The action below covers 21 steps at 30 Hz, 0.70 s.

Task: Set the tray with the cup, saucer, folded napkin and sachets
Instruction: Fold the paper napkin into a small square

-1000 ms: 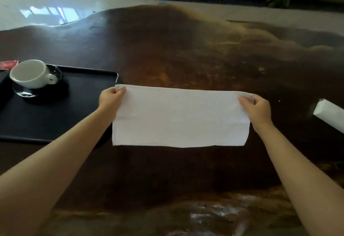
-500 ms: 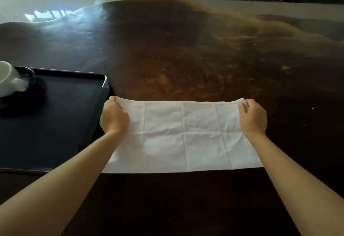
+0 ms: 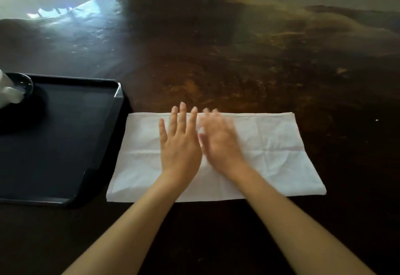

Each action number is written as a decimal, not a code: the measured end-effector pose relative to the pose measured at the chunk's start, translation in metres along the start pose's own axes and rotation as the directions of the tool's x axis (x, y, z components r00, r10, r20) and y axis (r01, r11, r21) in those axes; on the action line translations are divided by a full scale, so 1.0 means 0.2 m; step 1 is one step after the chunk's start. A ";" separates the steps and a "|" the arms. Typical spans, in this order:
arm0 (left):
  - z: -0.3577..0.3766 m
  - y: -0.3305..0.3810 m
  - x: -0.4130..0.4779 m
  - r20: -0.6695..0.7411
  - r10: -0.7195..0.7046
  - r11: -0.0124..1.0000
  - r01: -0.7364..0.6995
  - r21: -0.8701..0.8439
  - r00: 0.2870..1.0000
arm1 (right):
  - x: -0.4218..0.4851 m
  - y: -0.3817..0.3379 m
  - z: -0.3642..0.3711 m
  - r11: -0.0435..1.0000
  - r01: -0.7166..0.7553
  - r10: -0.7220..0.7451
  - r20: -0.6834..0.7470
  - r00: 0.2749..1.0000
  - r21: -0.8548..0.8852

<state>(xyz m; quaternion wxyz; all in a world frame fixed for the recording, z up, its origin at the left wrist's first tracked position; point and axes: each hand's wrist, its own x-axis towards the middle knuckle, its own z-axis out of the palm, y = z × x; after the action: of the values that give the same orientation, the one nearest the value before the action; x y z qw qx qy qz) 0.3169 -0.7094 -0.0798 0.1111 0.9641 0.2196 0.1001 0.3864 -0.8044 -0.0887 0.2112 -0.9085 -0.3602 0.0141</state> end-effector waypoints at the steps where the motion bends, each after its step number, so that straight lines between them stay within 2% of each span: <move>1: 0.04 0.00 0.00 0.073 -0.017 1.000 0.017 0.003 0.997 | -0.01 -0.05 0.06 0.998 -0.005 0.011 0.095 0.995 -0.059; 3: 0.10 -0.08 0.00 0.148 -0.047 0.999 0.044 0.021 0.988 | -0.02 -0.06 0.14 0.987 -0.022 0.038 0.101 0.994 -0.157; 6: 0.12 -0.22 -0.01 0.140 -0.029 0.999 0.027 0.020 0.990 | -0.04 0.03 0.09 0.981 -0.061 0.075 0.072 0.995 -0.182; 9: 0.09 -0.37 0.00 0.130 -0.096 0.995 0.092 0.036 0.987 | -0.11 0.25 0.00 0.950 -0.188 0.204 0.040 0.978 -0.249; 12: 0.05 -0.45 0.02 0.145 -0.095 0.995 0.092 0.030 0.985 | -0.21 0.51 -0.13 0.894 -0.330 0.350 0.014 0.937 -0.303; 15: 0.01 -0.46 0.03 0.191 -0.153 0.988 0.147 0.045 0.970 | -0.24 0.59 -0.17 0.878 -0.332 0.359 0.013 0.933 -0.345; 17: 0.02 -0.33 0.03 0.162 -0.220 0.975 0.214 0.055 0.962 | -0.24 0.58 -0.16 0.876 -0.341 0.366 0.009 0.931 -0.341; 18: 0.04 -0.19 0.01 0.127 -0.182 0.983 0.179 0.032 0.975 | -0.24 0.57 -0.16 0.874 -0.342 0.368 0.009 0.930 -0.345; 20: 0.11 0.18 -0.10 0.082 0.060 0.996 -0.054 -0.071 0.995 | -0.23 0.57 -0.17 0.874 -0.341 0.370 0.019 0.929 -0.348; 21: 0.15 0.35 -0.17 0.123 0.179 0.978 -0.164 -0.129 0.976 | -0.24 0.57 -0.17 0.874 -0.342 0.373 0.023 0.928 -0.346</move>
<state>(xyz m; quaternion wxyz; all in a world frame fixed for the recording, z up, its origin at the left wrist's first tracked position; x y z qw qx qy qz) 0.3218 -0.7921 -0.0950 0.1733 0.9757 0.1212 0.0574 0.4321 -0.9230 -0.1082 0.0307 -0.9804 -0.1921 0.0319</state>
